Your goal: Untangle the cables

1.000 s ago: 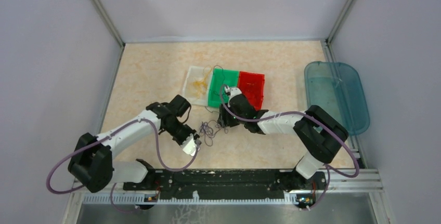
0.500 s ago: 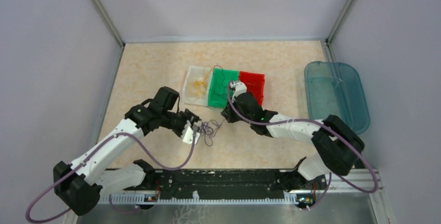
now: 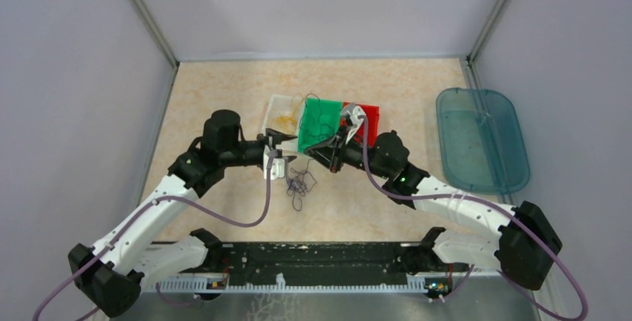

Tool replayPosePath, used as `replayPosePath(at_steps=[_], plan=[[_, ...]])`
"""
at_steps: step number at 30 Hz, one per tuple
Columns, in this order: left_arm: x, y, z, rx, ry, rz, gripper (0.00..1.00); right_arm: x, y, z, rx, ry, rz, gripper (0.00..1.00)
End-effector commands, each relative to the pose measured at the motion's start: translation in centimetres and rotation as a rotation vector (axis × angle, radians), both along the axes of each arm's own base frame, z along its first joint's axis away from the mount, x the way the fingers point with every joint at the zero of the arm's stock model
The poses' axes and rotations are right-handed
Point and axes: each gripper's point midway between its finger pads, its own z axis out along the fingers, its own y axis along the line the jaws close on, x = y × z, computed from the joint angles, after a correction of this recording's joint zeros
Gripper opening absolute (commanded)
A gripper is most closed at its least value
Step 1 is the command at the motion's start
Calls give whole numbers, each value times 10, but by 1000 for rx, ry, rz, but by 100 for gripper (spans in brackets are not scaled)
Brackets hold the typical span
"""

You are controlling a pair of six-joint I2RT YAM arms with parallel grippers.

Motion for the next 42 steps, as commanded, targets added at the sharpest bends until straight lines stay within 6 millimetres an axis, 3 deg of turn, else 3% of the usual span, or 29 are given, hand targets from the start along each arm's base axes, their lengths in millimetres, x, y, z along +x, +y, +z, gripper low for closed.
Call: replayPosePath(at_steps=[1,8,11,17,23,31,33,35,38,42], plan=[[-14,-3,19,-20,-24,-78,58,-26,7,52,114,-119,136,0],[-35,-3,39,-94,-118,-159,56,-34,8,71,149,-121,173,0],[-44,-2,35,-81,-111,-198,55,-34,12,74,156,-112,186,0],[-42,-2,26,-52,-49,-183,50,-41,21,80,175,-117,211,0],[-35,-2,31,-75,-39,-138,40,-45,27,80,167,-118,223,0],[-34,-3,40,-106,-36,-122,4,-44,30,76,161,-105,215,2],[-33,-4,45,-124,-25,-113,0,-44,30,76,165,-107,215,3],[-33,-5,50,-136,-4,-109,0,-46,29,78,173,-106,219,12],[-29,-6,60,-168,17,-79,0,-50,21,83,206,-118,211,45],[-22,-7,94,-247,3,-38,0,-54,2,81,246,-150,176,65]])
